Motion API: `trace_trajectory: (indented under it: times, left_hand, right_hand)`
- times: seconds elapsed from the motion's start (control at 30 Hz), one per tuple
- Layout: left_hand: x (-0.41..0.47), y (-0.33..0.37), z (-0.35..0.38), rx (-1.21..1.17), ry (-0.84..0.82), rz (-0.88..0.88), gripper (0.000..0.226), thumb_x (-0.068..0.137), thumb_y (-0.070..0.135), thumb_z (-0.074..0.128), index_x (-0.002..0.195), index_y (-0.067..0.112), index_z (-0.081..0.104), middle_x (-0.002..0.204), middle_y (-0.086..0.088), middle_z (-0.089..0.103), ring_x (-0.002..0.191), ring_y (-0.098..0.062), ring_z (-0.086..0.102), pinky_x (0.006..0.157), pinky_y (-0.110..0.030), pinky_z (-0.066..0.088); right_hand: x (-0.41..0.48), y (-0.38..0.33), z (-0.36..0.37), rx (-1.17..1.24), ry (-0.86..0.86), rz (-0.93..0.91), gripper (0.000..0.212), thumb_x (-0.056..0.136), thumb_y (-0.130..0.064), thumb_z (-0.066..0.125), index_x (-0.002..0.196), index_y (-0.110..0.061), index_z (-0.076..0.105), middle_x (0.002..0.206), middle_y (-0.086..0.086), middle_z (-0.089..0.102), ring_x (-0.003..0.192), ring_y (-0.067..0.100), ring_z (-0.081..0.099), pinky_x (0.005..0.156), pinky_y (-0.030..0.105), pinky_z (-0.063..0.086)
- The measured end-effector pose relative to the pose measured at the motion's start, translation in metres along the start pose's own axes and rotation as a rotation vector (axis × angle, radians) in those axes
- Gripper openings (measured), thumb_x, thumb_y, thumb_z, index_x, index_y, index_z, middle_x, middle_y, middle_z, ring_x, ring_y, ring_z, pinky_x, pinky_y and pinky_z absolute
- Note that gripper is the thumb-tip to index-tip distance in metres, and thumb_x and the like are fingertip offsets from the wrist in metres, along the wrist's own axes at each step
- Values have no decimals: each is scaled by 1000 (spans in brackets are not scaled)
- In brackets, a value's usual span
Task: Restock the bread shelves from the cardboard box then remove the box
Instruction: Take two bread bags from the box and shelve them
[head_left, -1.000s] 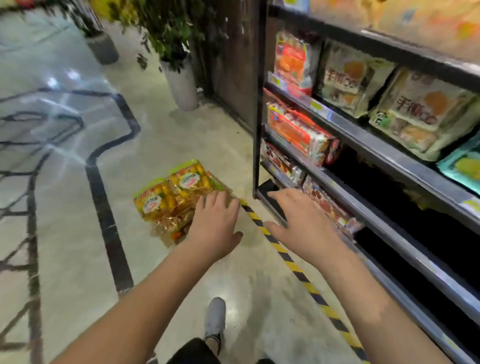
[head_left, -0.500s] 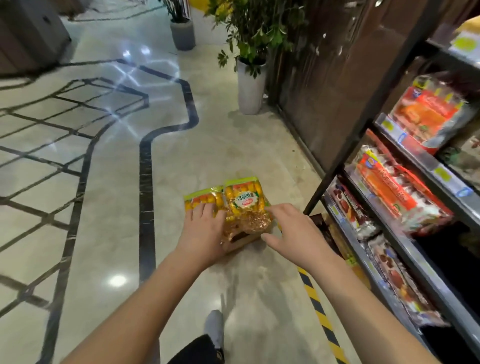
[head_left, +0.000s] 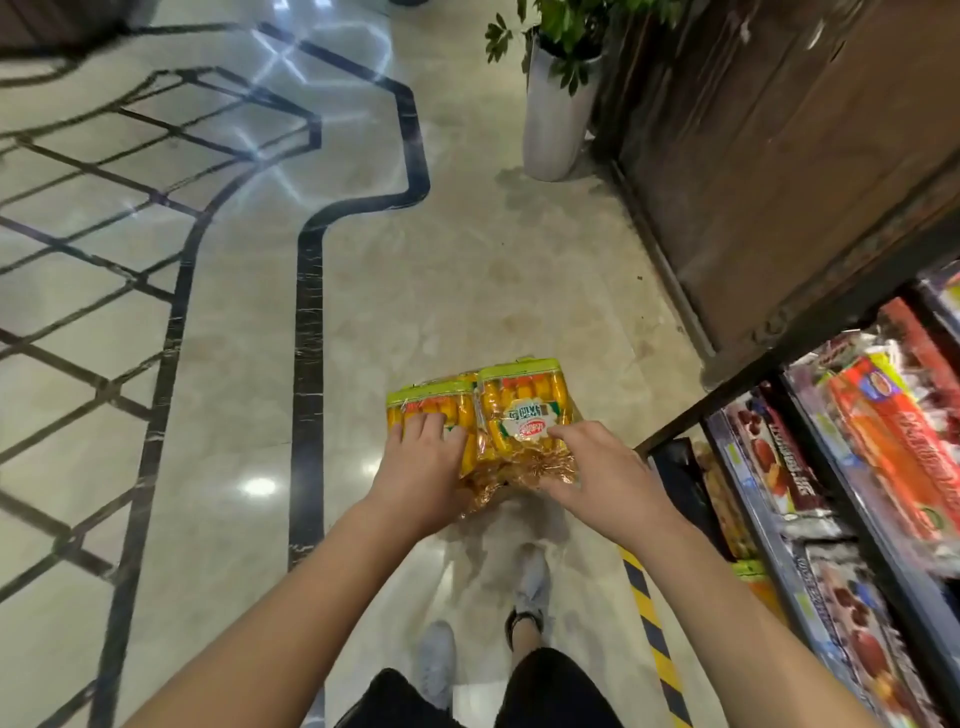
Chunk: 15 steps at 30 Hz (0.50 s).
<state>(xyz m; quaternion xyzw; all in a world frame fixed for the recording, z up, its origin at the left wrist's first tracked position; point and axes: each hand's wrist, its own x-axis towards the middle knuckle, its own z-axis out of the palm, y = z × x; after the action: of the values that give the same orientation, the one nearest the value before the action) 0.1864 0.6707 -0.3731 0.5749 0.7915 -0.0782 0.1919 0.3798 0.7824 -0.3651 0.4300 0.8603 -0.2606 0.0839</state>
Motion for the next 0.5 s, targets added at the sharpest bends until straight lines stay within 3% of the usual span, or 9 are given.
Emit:
trace_trajectory:
  times: [0.3,0.5]
  left_hand:
    - [83,8,17,-56,-139,-117,70,93,55,63,151,25,38,161,-9,29,150,-32,26,123,-46,26]
    - [126,-2,51,-66,-210,-163,72,92,54,64,150,21,37,155,-10,35,145,-32,30,119,-45,30]
  right_hand:
    - [90,60,3,83,-118,19,65,93,-44,67,152,-31,42,150,-3,45,131,20,52,105,40,48]
    - [141,92,31,122,-194,59,67,93,-45,67,153,-30,40,149,-2,44,131,18,50,103,37,47]
